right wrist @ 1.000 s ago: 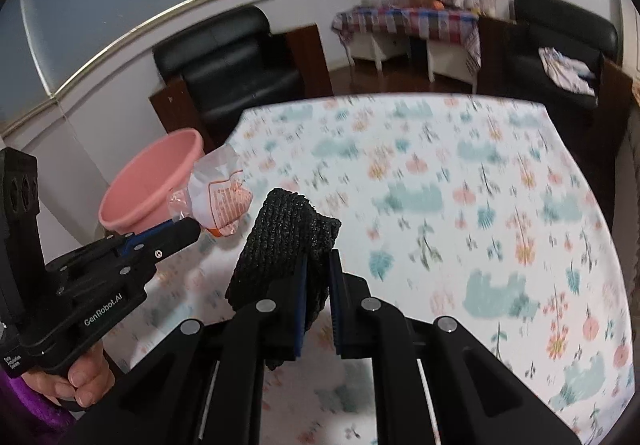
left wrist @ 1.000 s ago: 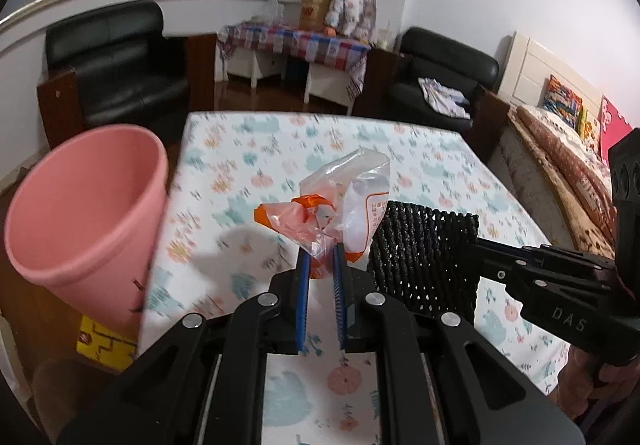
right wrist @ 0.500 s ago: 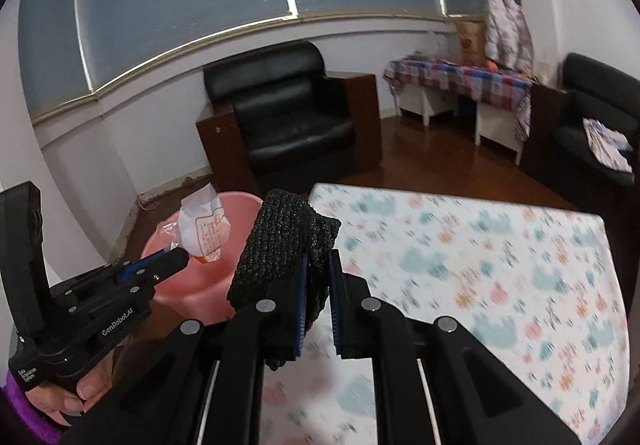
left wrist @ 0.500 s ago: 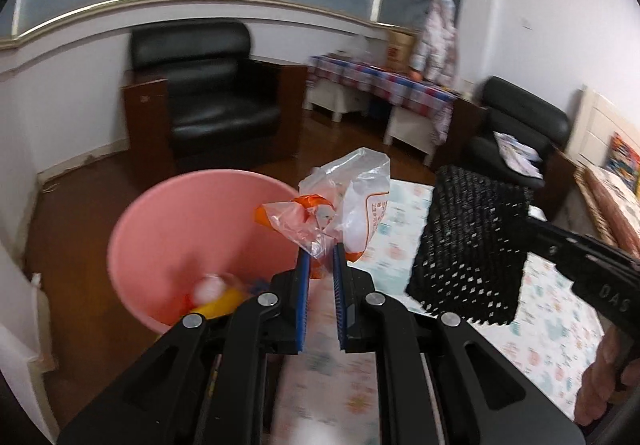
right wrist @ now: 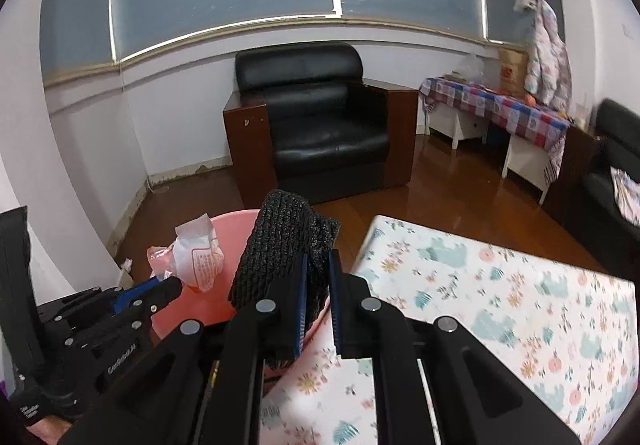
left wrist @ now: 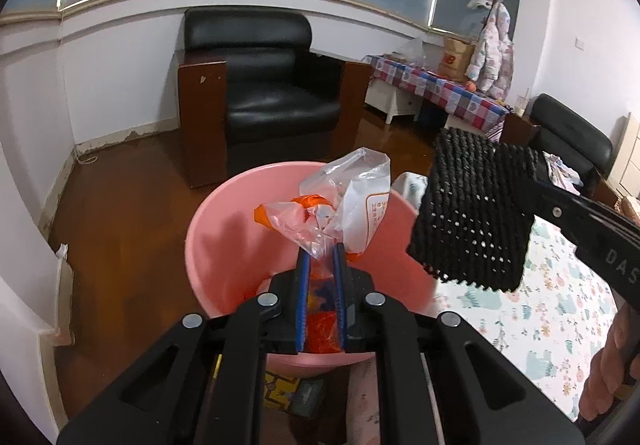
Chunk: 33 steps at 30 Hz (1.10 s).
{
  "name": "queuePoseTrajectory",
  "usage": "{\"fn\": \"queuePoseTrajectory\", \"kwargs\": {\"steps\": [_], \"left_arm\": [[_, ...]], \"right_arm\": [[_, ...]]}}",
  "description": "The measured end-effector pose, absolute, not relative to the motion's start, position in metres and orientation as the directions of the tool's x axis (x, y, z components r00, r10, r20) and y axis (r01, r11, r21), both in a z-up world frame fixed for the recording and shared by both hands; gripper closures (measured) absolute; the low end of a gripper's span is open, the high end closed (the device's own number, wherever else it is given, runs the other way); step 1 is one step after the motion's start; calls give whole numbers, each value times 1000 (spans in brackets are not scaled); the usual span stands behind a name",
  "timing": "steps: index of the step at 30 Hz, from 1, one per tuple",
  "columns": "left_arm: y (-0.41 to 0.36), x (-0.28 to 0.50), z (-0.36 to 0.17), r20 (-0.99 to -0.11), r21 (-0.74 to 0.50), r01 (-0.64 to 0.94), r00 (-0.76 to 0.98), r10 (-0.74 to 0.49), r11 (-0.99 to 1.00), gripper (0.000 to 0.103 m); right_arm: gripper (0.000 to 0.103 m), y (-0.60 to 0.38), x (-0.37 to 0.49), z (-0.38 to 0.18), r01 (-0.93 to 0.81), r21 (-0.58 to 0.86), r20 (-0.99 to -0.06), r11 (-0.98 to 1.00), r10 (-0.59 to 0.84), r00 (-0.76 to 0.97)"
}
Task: Collect trash
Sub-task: 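Carry the orange bag and black net over the pink bucket, then open both tools to drop the bag and net into the bucket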
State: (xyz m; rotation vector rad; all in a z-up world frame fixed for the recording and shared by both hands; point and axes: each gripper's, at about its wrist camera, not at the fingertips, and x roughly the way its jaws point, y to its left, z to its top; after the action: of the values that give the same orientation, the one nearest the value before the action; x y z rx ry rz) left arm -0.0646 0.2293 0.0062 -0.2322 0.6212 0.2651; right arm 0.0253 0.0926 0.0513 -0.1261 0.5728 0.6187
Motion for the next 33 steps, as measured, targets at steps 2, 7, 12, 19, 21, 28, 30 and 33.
{"fn": "queuePoseTrajectory", "kwargs": {"steps": [2,7,12,19,21,28,30,33], "left_arm": [[233,-64,3,-604,-134,-316,777,176,939,92],[239,-55,-2,-616,-138,-328,768,178,935,92],[244,-51,-9,-626,-148,-336,760,175,930,92],[248,-49,-13,-627,-140,-339,758,182,930,92],[248,-48,-14,-628,-136,-344,755,187,929,91],[250,-49,-13,-614,-153,-347,767,186,925,63],[250,-48,-11,-612,-153,-346,769,186,926,63],[249,-50,-11,-608,-146,-350,769,196,925,63]], "right_arm": [[93,105,28,47,-584,45,-549,810,508,663],[93,125,38,34,-590,35,-577,806,499,647],[93,133,43,23,-591,24,-595,806,487,640],[93,135,53,11,-591,25,-612,806,480,628],[93,137,54,8,-594,23,-615,804,480,625],[88,140,55,4,-605,26,-621,795,487,614],[84,139,56,3,-608,35,-624,793,492,607],[72,135,56,3,-608,55,-619,792,505,602]]}}
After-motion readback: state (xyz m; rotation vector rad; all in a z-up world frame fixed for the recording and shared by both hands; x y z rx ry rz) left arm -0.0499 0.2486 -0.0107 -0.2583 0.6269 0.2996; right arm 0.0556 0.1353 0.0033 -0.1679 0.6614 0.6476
